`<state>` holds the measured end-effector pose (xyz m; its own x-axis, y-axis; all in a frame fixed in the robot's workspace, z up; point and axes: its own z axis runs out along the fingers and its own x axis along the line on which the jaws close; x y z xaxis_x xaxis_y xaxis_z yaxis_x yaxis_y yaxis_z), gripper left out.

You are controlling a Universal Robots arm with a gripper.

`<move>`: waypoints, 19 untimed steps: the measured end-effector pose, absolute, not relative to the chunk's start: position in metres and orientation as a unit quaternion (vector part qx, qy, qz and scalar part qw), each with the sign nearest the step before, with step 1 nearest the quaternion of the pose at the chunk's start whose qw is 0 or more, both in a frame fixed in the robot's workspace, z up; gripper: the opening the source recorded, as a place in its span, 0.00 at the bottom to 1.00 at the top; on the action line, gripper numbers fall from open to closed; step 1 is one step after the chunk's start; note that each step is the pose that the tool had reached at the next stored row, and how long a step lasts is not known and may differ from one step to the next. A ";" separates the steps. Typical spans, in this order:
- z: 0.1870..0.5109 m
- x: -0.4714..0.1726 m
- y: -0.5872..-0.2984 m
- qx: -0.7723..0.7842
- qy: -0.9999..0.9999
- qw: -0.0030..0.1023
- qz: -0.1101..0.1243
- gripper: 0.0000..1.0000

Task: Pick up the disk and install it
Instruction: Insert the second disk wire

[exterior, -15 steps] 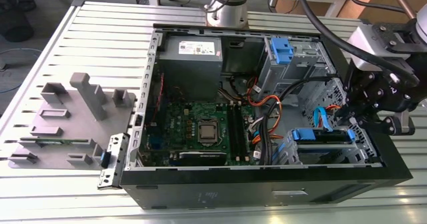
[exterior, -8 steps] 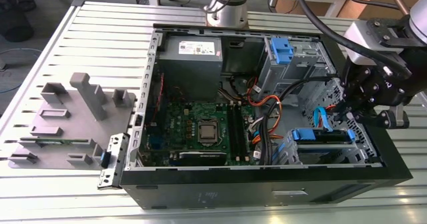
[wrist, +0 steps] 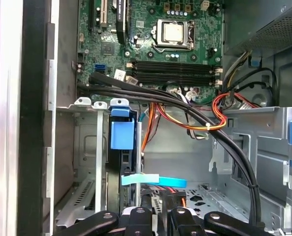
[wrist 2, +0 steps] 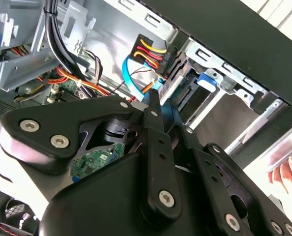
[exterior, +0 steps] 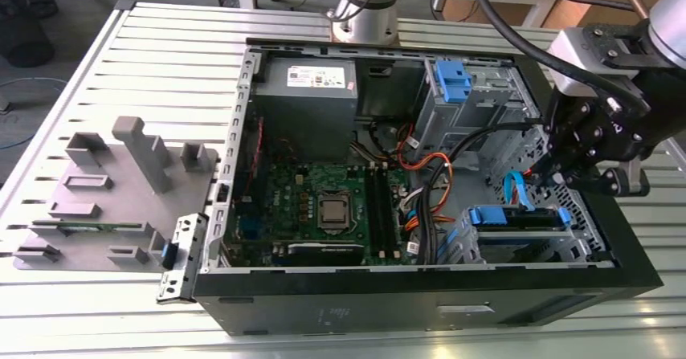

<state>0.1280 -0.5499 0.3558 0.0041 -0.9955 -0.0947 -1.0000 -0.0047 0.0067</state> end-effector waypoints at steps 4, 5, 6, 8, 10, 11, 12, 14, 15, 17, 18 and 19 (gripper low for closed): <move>0.354 0.131 -0.547 -0.708 0.705 0.031 0.036 0.24; 0.354 0.131 -0.546 -0.708 0.705 0.032 0.036 0.24; 0.353 0.132 -0.545 -0.708 0.705 0.032 0.037 0.24; 0.353 0.132 -0.544 -0.708 0.705 0.032 0.037 0.24; 0.353 0.132 -0.543 -0.708 0.705 0.032 0.037 0.24; 0.353 0.132 -0.543 -0.708 0.705 0.032 0.037 0.24; 0.353 0.132 -0.543 -0.708 0.705 0.032 0.037 0.24; 0.353 0.132 -0.543 -0.708 0.705 0.032 0.037 0.24; 0.353 0.132 -0.543 -0.708 0.705 0.032 0.037 0.24; 0.353 0.132 -0.543 -0.708 0.705 0.032 0.037 0.24; 0.353 0.132 -0.543 -0.708 0.705 0.032 0.037 0.30; 0.353 0.132 -0.543 -0.708 0.705 0.032 0.037 0.30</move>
